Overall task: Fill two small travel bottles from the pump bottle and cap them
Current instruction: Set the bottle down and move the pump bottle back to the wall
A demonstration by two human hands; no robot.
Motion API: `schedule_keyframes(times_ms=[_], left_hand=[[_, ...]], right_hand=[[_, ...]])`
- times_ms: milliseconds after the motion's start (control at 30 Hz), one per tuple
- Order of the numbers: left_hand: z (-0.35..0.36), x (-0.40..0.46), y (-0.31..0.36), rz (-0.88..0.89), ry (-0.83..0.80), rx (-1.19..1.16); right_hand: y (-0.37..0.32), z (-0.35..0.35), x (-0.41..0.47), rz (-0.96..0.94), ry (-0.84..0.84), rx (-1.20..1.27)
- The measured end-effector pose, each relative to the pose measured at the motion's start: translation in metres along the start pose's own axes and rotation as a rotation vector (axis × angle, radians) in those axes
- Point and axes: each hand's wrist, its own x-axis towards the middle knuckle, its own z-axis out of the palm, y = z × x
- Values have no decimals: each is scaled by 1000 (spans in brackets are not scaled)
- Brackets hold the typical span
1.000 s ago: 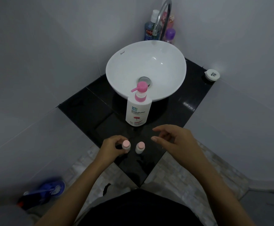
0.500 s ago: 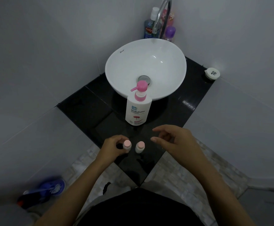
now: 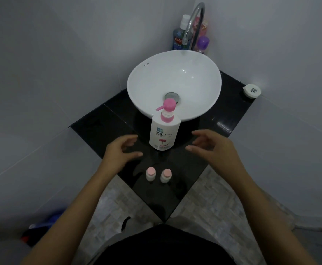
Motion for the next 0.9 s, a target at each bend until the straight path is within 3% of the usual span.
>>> schedule_keyframes(times_ms=[200, 467, 700, 900], left_hand=[[-4, 36, 41, 138, -30, 3], [11, 56, 52, 191, -152, -35], [18, 48, 48, 206, -85, -127], [-2, 30, 34, 196, 27, -170]], right_hand=[[17, 13, 57, 0, 3, 66], [38, 46, 88, -45, -156, 56], [40, 53, 89, -136, -173, 86], [21, 66, 99, -232, -293, 9]])
